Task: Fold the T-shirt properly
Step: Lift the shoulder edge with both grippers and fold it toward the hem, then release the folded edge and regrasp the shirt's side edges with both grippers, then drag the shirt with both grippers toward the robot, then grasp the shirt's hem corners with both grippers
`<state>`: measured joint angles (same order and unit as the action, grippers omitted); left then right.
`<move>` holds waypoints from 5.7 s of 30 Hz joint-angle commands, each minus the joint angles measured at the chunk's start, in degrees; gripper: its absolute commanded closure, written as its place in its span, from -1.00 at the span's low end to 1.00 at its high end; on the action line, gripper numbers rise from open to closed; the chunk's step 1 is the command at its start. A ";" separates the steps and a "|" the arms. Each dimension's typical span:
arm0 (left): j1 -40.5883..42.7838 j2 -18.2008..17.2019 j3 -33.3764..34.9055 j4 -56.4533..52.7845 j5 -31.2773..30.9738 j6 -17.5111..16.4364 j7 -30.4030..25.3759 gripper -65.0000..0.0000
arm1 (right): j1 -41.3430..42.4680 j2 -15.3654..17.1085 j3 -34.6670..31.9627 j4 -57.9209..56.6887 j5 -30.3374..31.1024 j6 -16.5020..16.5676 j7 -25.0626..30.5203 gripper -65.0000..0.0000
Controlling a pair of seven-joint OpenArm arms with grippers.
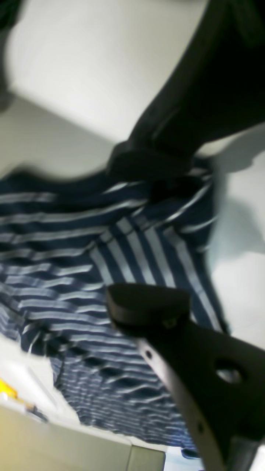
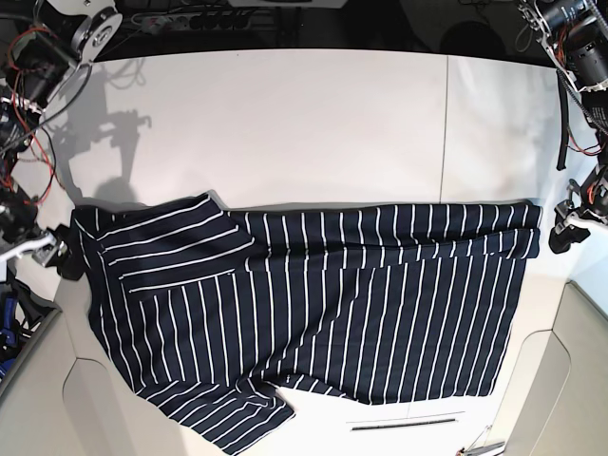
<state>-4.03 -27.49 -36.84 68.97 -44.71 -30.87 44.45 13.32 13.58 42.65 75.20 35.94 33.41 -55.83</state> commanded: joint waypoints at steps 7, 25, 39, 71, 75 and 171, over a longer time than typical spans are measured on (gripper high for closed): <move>1.22 -0.09 -0.24 0.76 -0.66 -0.20 -2.84 -0.26 | -3.69 0.81 2.01 0.63 -1.05 -1.31 6.78 -0.31; 0.35 2.64 7.41 -6.32 -0.22 0.17 -6.19 -0.32 | -3.21 -0.13 -1.92 -10.56 -1.01 -1.44 12.79 -0.31; 0.04 5.25 7.67 -5.84 1.95 -3.93 -6.51 1.00 | -3.19 -0.42 -6.71 -12.31 -1.40 -0.48 14.23 1.00; 28.37 1.05 -0.83 25.38 -4.87 -4.11 1.27 1.00 | -30.21 0.02 2.78 15.89 12.92 0.28 -2.80 1.00; 31.43 2.34 -0.85 27.21 -5.90 -5.01 1.27 1.00 | -32.33 0.02 4.57 15.89 13.79 0.28 -4.63 1.00; -25.79 -3.87 30.12 -29.66 7.72 -6.58 -6.62 1.00 | 14.93 8.61 -14.34 -34.32 -16.28 0.50 25.99 1.00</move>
<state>-28.23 -30.11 -6.59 38.22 -36.01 -36.88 38.89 26.63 20.86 28.25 40.05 18.79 33.47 -30.81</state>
